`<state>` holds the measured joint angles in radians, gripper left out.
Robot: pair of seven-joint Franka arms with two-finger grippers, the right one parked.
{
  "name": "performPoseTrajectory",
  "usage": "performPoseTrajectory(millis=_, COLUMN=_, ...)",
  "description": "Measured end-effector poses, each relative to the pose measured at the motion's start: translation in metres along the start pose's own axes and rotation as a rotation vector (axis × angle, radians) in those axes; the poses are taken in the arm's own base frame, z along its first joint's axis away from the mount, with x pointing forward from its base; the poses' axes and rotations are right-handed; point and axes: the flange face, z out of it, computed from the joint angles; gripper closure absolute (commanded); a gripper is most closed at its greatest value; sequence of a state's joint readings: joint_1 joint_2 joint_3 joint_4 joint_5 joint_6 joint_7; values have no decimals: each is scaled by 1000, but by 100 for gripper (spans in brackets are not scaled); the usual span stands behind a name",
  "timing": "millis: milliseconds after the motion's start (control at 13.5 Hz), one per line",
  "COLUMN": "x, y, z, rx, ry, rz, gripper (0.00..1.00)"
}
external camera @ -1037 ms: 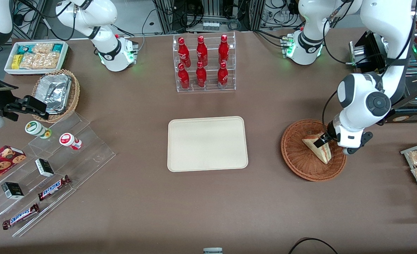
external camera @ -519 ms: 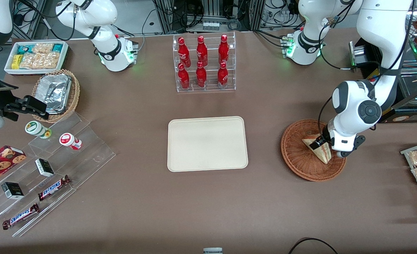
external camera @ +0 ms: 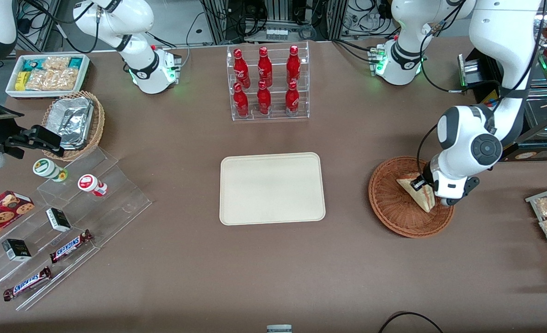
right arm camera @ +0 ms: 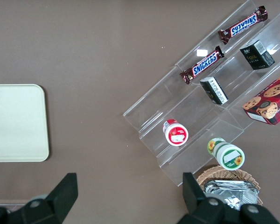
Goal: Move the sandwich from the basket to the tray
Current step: 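Lower the left gripper and close it on the wrapped sandwich, then lift the sandwich and carry it over the cream tray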
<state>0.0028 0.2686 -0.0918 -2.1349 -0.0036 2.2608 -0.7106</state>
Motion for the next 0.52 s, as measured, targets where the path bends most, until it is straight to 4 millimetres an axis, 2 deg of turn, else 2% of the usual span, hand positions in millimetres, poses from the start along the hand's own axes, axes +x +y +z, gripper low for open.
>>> performPoseTrajectory(millis=148, x=-3, y=18, z=-31, rx=22, ry=-21, rz=28, gripper=100)
performPoseTrajectory(millis=296, x=-13, y=40, z=-53, rx=39, ry=-28, rz=75, gripper=100)
performPoseTrajectory(millis=519, x=-43, y=69, z=-56, rx=54, ry=-27, rz=171, gripper=100)
